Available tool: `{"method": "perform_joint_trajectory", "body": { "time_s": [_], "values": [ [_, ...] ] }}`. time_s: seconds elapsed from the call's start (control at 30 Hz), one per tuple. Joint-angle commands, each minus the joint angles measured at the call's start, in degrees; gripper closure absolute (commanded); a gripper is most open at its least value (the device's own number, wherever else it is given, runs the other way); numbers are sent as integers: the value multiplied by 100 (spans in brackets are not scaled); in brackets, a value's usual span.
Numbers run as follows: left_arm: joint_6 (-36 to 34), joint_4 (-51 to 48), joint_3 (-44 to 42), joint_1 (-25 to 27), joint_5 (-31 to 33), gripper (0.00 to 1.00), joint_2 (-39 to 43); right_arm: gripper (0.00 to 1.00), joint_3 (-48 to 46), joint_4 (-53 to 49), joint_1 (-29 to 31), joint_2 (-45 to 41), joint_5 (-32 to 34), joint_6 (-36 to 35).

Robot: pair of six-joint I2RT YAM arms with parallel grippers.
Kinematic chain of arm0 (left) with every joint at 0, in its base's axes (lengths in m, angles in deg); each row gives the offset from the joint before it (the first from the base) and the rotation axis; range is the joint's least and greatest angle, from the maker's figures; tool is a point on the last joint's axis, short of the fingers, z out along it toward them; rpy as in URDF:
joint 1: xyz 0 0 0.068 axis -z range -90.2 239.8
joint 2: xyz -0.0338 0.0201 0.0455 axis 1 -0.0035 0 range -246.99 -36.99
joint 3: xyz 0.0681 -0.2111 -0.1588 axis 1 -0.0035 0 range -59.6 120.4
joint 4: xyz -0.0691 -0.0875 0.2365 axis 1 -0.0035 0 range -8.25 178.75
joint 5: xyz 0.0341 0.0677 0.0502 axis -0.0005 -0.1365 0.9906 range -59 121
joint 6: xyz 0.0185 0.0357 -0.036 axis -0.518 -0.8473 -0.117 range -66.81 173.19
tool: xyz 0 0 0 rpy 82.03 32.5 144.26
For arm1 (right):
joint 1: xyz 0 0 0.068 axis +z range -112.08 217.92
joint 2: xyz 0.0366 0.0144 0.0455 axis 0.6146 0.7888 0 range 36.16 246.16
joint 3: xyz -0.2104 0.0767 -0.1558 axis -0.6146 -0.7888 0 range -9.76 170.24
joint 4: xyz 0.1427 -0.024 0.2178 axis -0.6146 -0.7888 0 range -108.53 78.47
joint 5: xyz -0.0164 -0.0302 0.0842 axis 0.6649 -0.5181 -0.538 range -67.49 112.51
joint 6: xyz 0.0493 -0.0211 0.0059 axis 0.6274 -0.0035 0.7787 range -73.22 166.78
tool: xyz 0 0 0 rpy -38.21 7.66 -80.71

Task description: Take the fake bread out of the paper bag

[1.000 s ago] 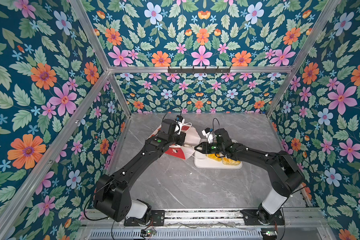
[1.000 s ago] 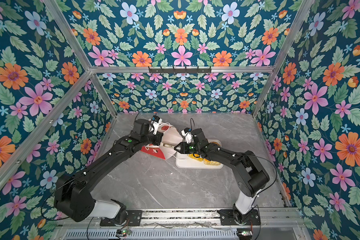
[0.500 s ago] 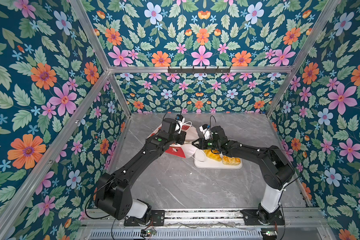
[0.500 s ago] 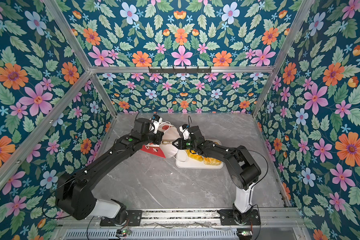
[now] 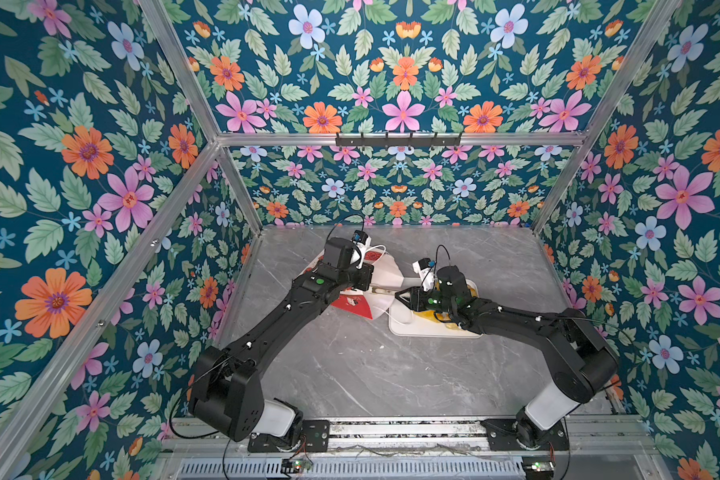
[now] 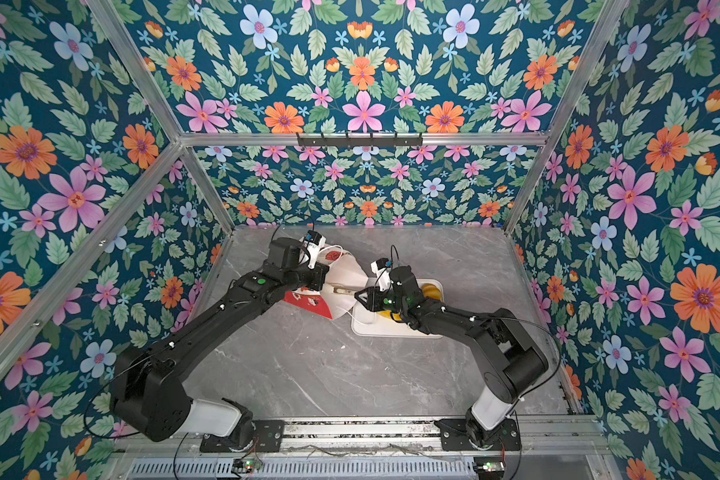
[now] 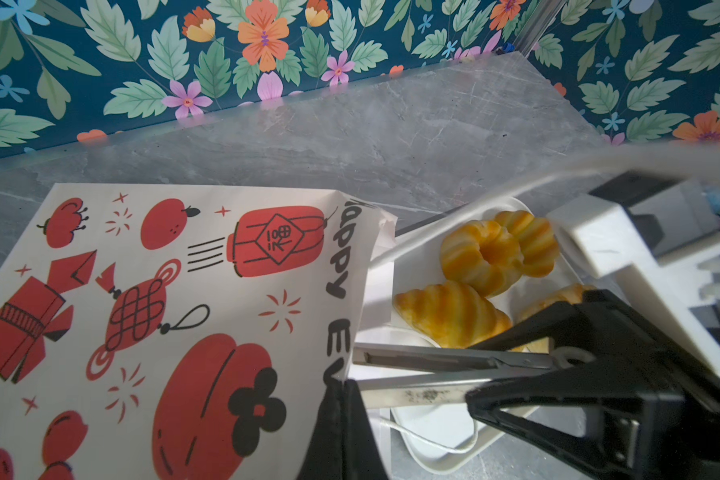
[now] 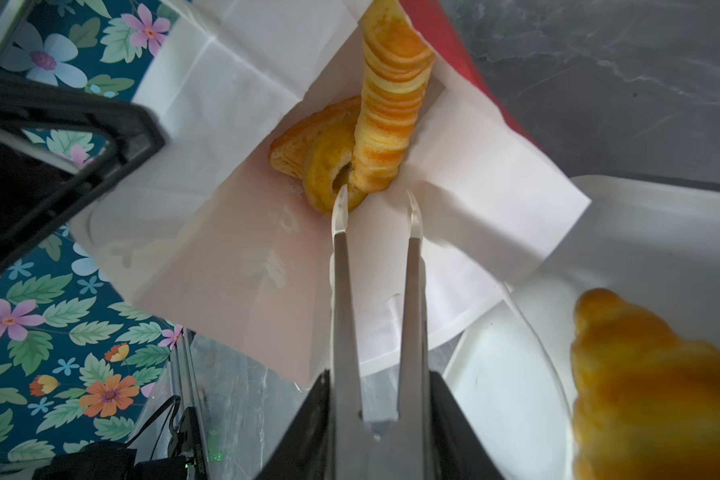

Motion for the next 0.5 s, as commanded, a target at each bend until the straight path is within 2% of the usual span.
{"method": "perform_joint_trajectory", "body": {
  "time_s": [0.0,0.27,0.47],
  "values": [
    [53,231,-1,-5,-40,100,43,65,-60,698,27,-14,112,31],
    [55,258,7,3,-57,100,51,65,190,-331,233,429,-703,-233],
    [55,352,-88,3,-75,100,61,65,294,-1071,356,475,-969,-419]
  ]
}}
